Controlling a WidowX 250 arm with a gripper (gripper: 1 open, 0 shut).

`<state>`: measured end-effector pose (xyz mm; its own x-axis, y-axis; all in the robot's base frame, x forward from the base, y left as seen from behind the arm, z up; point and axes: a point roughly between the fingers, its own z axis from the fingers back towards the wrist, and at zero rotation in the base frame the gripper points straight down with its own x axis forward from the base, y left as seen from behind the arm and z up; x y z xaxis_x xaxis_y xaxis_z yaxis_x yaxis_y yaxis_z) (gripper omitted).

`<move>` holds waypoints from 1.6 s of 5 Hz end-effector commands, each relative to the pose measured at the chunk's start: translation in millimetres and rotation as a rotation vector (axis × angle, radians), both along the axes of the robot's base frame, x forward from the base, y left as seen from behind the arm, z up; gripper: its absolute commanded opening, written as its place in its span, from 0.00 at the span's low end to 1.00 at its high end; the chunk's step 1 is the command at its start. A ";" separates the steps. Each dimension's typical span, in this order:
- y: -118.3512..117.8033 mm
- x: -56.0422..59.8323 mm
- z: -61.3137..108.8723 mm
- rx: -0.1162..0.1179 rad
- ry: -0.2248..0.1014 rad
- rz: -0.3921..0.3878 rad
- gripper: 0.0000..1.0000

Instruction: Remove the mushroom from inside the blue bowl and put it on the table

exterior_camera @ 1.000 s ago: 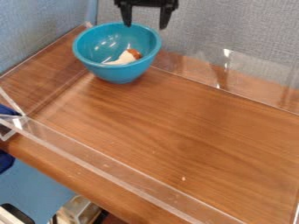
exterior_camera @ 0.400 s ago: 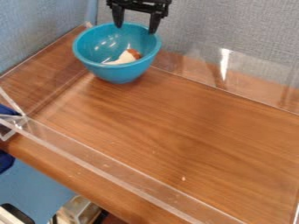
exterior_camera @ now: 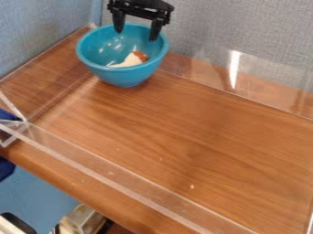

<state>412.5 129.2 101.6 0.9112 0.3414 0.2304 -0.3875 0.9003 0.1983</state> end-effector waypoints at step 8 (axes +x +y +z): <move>52.6 5.8 -21.5 0.065 0.043 -0.009 0.00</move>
<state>411.9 172.5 51.6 0.9411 0.3095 0.1364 -0.3362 0.9001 0.2773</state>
